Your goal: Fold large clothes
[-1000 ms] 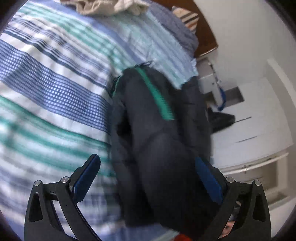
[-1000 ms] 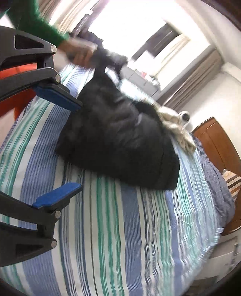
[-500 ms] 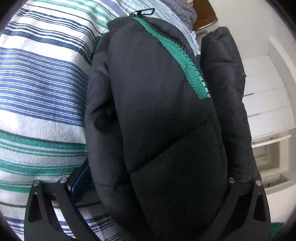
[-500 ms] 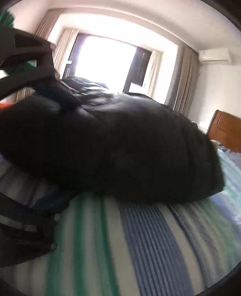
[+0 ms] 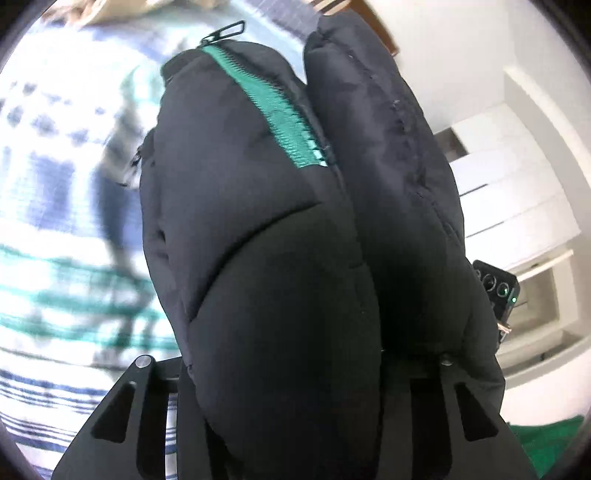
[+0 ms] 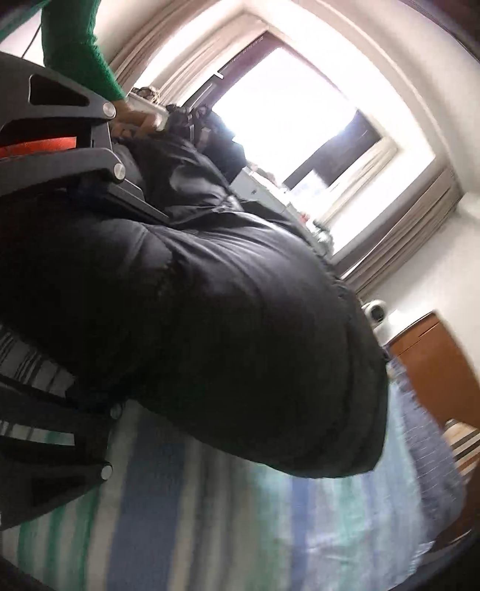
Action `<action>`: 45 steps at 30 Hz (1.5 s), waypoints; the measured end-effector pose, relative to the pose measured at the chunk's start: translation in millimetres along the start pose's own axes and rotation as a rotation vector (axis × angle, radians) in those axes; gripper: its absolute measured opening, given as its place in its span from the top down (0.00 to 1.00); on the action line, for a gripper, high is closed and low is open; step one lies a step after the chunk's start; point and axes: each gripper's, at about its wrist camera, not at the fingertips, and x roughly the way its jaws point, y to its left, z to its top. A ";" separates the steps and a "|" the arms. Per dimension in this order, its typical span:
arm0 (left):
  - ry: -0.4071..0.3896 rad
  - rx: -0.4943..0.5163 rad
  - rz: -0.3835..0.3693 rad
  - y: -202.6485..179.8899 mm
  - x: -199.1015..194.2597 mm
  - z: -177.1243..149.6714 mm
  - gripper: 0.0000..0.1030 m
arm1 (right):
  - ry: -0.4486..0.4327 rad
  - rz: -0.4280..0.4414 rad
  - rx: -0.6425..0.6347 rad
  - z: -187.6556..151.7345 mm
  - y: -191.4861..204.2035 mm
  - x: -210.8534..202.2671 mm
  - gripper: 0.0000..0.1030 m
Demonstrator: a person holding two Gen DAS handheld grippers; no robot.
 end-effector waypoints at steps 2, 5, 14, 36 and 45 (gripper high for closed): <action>-0.039 0.027 0.000 -18.1 0.6 17.3 0.61 | -0.027 0.014 -0.039 22.5 -2.2 -7.8 0.33; -0.089 0.077 0.015 -44.5 10.9 58.5 0.61 | -0.063 0.022 -0.083 62.7 -18.1 -9.4 0.33; -0.007 0.048 0.114 -24.2 136.2 142.7 0.56 | 0.112 -0.031 0.150 102.3 -159.1 44.1 0.26; -0.605 0.471 0.664 -190.1 1.1 -21.1 0.00 | -0.291 -0.950 -0.120 27.0 -0.3 -134.7 0.00; -0.613 0.285 0.758 -170.5 -0.6 -71.8 0.00 | -0.167 -0.972 -0.074 -5.9 26.0 -146.4 0.00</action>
